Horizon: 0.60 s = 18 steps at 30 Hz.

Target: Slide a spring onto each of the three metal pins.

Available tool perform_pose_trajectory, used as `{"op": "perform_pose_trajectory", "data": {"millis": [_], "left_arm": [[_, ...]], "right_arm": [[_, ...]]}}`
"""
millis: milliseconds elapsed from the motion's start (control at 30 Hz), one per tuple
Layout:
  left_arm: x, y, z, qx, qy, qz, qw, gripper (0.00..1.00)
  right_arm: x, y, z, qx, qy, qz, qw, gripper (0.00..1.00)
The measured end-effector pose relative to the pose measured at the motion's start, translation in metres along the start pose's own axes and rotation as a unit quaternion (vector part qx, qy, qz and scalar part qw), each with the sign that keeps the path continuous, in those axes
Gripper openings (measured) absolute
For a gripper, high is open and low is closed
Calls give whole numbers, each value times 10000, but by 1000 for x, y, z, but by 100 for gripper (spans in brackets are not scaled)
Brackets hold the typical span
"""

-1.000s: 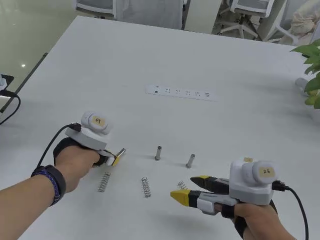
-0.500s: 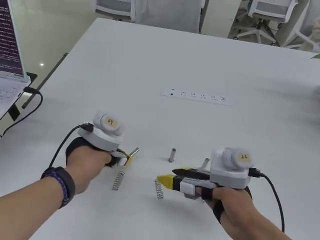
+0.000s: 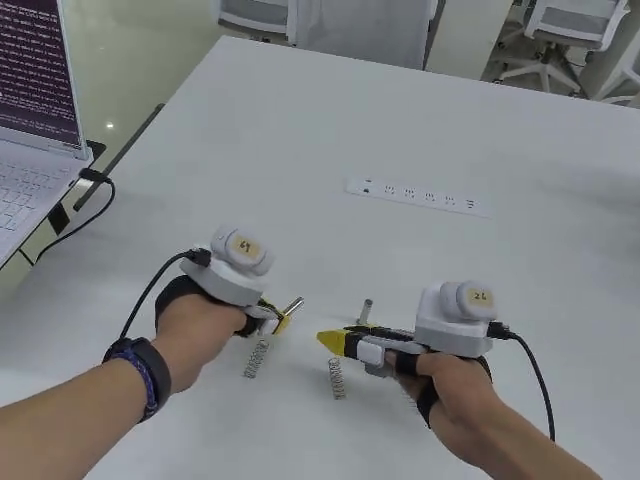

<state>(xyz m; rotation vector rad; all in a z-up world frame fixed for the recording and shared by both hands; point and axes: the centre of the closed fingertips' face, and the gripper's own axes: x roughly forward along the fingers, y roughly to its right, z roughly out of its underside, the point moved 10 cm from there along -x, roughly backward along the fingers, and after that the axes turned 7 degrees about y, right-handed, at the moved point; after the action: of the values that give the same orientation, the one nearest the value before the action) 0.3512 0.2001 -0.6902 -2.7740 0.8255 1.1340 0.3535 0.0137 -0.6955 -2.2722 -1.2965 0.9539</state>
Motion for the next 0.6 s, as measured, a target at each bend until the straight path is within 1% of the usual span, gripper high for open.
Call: {"op": "perform_pose_trajectory", "data": {"millis": [133,300,600], "left_arm": [[-2,6,0,46,19,45,10000,0],[-4,12,0,78,45,71,9999,0],[-7,21,-1,178,90,136,9997,0]], "right_arm": [[8,0,0,197,20,-66,9998,32],[17,2,-4,459,165,-105,9988,31],[26,6,-9,754,259,-138,9967,29]]}}
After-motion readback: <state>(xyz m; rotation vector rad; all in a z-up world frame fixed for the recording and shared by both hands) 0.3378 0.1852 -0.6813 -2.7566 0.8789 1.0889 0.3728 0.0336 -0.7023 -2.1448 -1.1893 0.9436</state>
